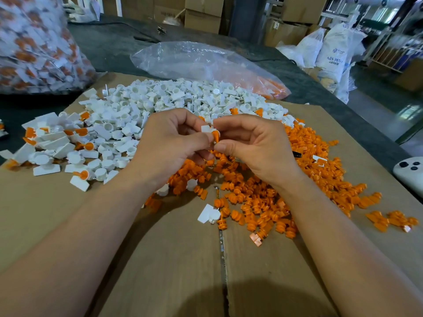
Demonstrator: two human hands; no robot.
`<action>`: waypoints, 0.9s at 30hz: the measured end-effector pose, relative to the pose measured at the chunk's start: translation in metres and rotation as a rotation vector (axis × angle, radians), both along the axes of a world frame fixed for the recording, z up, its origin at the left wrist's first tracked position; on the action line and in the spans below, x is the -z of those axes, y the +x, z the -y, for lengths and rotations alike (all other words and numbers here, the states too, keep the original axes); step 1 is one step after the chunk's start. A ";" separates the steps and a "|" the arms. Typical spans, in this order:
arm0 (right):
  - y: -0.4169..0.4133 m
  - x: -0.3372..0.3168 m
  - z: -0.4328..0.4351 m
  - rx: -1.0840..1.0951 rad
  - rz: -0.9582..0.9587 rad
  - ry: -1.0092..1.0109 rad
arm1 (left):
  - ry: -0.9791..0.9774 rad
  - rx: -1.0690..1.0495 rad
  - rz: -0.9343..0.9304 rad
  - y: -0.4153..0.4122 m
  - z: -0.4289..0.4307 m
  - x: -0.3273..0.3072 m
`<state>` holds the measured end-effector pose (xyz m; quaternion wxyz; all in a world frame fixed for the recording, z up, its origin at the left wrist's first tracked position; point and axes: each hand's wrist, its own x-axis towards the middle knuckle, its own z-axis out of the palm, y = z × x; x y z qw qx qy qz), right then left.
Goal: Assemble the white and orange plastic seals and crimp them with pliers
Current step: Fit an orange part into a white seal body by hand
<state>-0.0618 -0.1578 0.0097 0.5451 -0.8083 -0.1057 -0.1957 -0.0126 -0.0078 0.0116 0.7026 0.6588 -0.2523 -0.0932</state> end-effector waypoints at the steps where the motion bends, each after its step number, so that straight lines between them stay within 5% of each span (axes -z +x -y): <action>1: 0.000 0.000 0.000 0.000 -0.007 0.003 | -0.003 0.000 -0.002 0.000 0.000 0.000; 27: 0.002 0.004 -0.002 0.062 0.058 -0.117 | 0.054 -0.013 -0.049 0.002 0.001 0.001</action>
